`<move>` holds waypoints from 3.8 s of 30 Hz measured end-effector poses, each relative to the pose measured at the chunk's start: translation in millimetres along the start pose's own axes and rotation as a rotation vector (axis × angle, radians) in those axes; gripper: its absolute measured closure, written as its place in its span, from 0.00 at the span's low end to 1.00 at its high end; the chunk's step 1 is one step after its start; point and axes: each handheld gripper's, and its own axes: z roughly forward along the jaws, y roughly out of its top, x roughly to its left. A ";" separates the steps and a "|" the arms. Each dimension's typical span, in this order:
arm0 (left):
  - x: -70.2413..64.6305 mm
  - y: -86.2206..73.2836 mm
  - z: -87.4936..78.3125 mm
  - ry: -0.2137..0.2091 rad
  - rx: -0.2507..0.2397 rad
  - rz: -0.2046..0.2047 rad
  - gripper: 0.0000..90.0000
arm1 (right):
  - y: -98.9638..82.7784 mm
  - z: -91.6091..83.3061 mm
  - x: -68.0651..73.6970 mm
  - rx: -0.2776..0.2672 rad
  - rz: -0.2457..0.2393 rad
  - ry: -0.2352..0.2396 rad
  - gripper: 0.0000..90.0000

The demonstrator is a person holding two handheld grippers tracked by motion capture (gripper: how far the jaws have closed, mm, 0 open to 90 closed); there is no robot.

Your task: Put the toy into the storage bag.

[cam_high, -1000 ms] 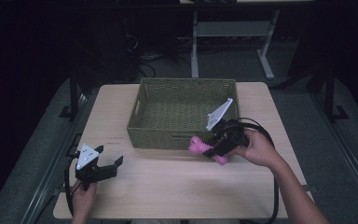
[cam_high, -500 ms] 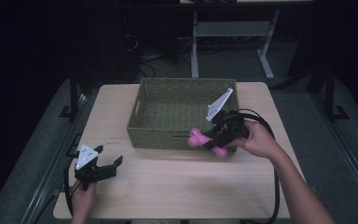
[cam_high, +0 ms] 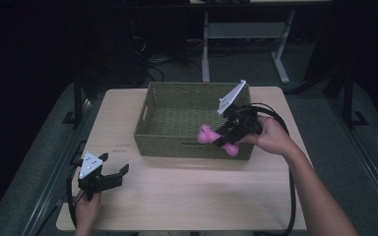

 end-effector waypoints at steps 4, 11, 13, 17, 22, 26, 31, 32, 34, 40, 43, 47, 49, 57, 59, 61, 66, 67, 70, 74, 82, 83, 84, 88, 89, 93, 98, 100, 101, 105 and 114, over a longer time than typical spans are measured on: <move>-0.1 0.1 0.1 0.001 0.000 0.002 0.15 | 2.3 -1.0 -3.4 0.009 -0.003 -0.006 0.65; 0.5 0.2 -0.3 0.004 -0.001 0.001 0.15 | 4.0 -5.2 -10.0 0.004 0.008 -0.009 0.65; 0.5 0.2 -0.3 0.004 -0.001 0.001 0.15 | 4.3 -5.4 -12.6 0.010 0.010 -0.014 0.65; 0.8 0.1 -0.4 0.006 0.001 0.003 0.15 | 5.9 -5.5 -19.3 0.010 0.019 -0.011 0.65; 1.1 0.0 -0.3 0.005 0.000 -0.002 0.15 | 6.4 -6.1 -25.8 0.010 0.034 -0.020 0.65; 1.3 0.1 0.0 0.003 0.001 -0.001 0.15 | 5.5 -6.1 -32.2 0.007 0.049 -0.012 0.65; 1.3 0.2 0.1 0.004 0.000 -0.002 0.15 | 5.6 -4.0 -39.3 0.014 0.062 -0.015 0.65; 1.3 0.2 -0.1 0.004 0.000 -0.002 0.15 | 6.3 -2.9 -43.2 0.019 0.065 -0.016 0.65; 1.6 0.1 -0.2 0.004 0.000 -0.002 0.15 | 6.8 -1.2 -47.1 0.023 0.072 -0.017 0.65; 1.7 0.1 -0.2 0.004 -0.001 -0.003 0.15 | 6.9 1.6 -57.7 0.033 0.095 -0.021 0.65; 1.6 0.2 -0.1 0.003 -0.001 -0.003 0.15 | 6.6 1.6 -61.1 0.025 0.103 -0.020 0.65; 1.4 0.2 0.1 0.003 -0.001 -0.004 0.15 | 4.3 4.1 -68.4 0.024 0.122 -0.020 0.65; 1.5 0.2 0.1 0.004 0.000 -0.003 0.15 | 3.1 5.2 -71.1 0.024 0.130 -0.023 0.65; 1.3 0.1 -0.2 0.004 -0.001 -0.001 0.15 | -1.3 9.2 -82.2 0.028 0.162 -0.028 0.64; 1.5 0.0 -0.2 0.003 0.000 -0.002 0.15 | -2.1 10.3 -84.0 0.029 0.171 -0.027 0.64; 1.7 -0.1 -0.2 0.002 -0.001 -0.002 0.15 | -2.7 11.3 -86.2 0.030 0.177 -0.028 0.64; 1.2 0.0 0.0 0.001 0.001 -0.001 0.15 | -4.6 13.4 -91.2 0.024 0.191 -0.031 0.64; 1.2 0.0 0.0 0.001 0.001 -0.001 0.15 | -4.6 13.4 -91.2 0.024 0.191 -0.031 0.64; 0.8 0.1 0.4 -0.001 0.001 0.003 0.15 | -5.6 16.1 -94.7 0.026 0.203 -0.033 0.64; 1.0 0.0 0.1 -0.001 0.002 0.002 0.15 | -7.2 20.9 -98.8 0.039 0.212 -0.031 0.64; 1.9 -0.1 -0.3 -0.001 0.000 -0.001 0.15 | -11.5 25.4 -107.6 0.043 0.244 -0.041 0.64; 1.9 -0.1 -0.3 -0.001 0.000 -0.001 0.15 | -11.5 25.4 -107.6 0.043 0.244 -0.041 0.64; 1.9 -0.1 -0.2 -0.002 0.002 0.000 0.15 | -12.8 26.6 -109.7 0.044 0.250 -0.045 0.64; 2.4 -0.2 -0.5 0.001 0.001 -0.001 0.15 | -12.8 32.1 -110.3 0.064 0.254 -0.043 0.64; 2.4 -0.2 -0.5 0.001 0.001 -0.001 0.15 | -12.8 32.1 -110.3 0.064 0.254 -0.043 0.64; 2.3 -0.3 -0.8 0.002 0.000 0.000 0.15 | -10.9 38.2 -110.9 0.075 0.253 -0.043 0.64; 2.4 -0.3 -0.9 0.002 -0.001 -0.002 0.15 | -9.6 41.4 -110.9 0.088 0.252 -0.041 0.64; 2.5 -0.4 -0.9 0.001 -0.001 -0.002 0.15 | -10.1 42.7 -111.7 0.089 0.253 -0.041 0.64; 2.5 -0.4 -0.9 0.001 -0.001 -0.002 0.15 | -10.1 42.7 -111.7 0.089 0.253 -0.041 0.64; 2.6 -0.3 -1.1 0.002 0.000 -0.002 0.15 | -12.3 46.7 -113.1 0.090 0.262 -0.046 0.64; 2.9 -0.4 -0.9 0.003 0.001 -0.001 0.15 | -14.7 58.1 -113.5 0.116 0.268 -0.039 0.64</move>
